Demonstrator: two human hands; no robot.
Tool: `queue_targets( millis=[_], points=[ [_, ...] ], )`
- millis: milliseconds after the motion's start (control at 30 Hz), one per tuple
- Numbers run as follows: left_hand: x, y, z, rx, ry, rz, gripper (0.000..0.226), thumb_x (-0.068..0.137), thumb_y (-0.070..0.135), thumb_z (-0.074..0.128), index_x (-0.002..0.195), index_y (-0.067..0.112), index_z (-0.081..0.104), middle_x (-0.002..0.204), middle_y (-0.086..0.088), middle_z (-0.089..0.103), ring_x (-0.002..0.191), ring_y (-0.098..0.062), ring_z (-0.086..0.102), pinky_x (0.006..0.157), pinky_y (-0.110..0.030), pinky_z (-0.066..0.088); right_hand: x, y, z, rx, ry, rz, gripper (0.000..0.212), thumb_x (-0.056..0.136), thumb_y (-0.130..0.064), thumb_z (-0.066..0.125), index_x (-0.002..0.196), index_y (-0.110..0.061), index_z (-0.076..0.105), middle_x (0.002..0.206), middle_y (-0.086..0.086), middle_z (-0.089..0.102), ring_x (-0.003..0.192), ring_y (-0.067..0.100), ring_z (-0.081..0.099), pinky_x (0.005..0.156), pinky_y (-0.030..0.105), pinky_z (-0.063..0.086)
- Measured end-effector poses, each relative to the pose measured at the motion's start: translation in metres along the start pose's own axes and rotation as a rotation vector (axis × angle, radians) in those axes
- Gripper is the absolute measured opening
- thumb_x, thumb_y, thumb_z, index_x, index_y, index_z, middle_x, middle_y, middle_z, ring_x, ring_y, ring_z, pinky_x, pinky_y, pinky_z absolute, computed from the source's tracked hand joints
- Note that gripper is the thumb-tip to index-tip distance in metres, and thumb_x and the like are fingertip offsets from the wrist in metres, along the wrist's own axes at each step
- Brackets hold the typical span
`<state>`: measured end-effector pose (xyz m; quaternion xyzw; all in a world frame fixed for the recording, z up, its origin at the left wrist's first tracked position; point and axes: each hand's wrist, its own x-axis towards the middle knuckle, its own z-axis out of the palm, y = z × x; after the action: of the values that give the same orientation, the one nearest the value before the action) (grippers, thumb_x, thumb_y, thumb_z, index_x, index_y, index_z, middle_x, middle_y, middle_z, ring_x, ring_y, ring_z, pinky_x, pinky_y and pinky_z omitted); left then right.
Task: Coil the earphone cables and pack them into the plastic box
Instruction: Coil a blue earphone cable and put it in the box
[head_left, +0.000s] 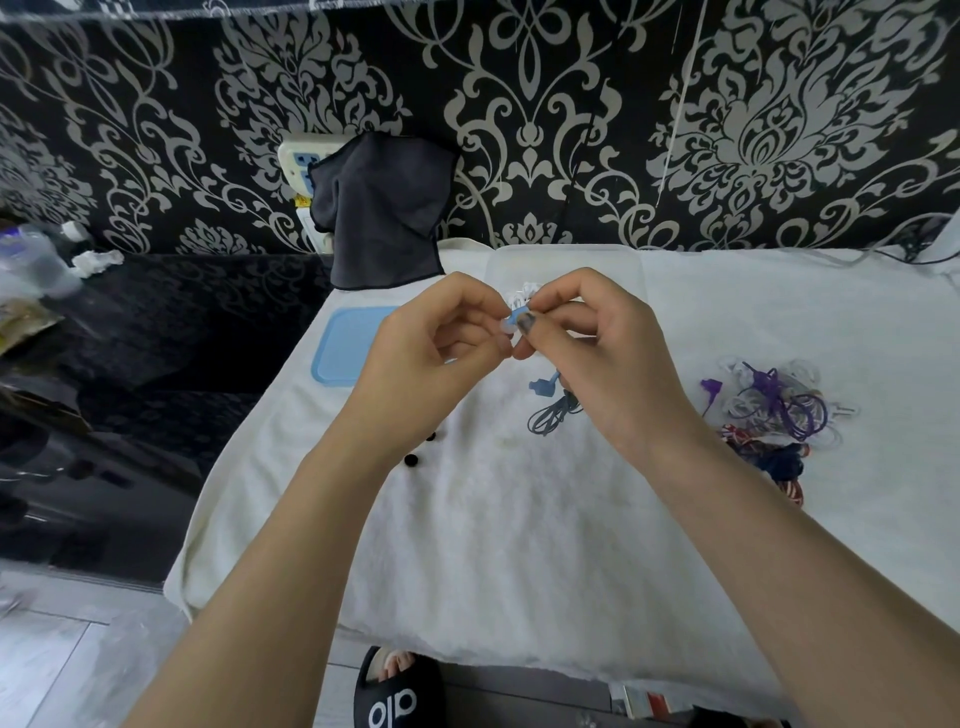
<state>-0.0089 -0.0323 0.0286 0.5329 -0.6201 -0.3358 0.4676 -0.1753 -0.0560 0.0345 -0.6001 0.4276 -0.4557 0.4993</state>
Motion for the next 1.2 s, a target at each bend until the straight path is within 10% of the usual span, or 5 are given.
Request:
queue_targets(
  millis=[267,1200],
  points=[
    [0.001,0.001,0.001,0.009,0.047,0.000,0.008,0.093,0.009,0.072,0.101,0.007,0.070,0.089,-0.004,0.076,0.085,-0.014,0.074,0.076,-0.018,0.052,0.003,0.002,-0.002,0.015,-0.017,0.031,0.009,0.095,-0.011,0.066,0.094,-0.003,0.061,0.072,0.008,0.074,0.046,0.001,0.052,0.044,0.011,0.039],
    [0.001,0.007,-0.013,-0.273,-0.068,-0.015,0.015,0.088,-0.012,0.068,0.090,0.001,0.060,0.089,-0.003,0.076,0.087,-0.017,0.074,0.083,-0.024,0.055,0.008,0.003,-0.006,0.340,-0.157,0.287,0.011,0.093,-0.007,0.063,0.083,-0.008,0.062,0.069,0.006,0.068,0.041,0.010,0.025,0.056,0.033,0.015]
  ],
)
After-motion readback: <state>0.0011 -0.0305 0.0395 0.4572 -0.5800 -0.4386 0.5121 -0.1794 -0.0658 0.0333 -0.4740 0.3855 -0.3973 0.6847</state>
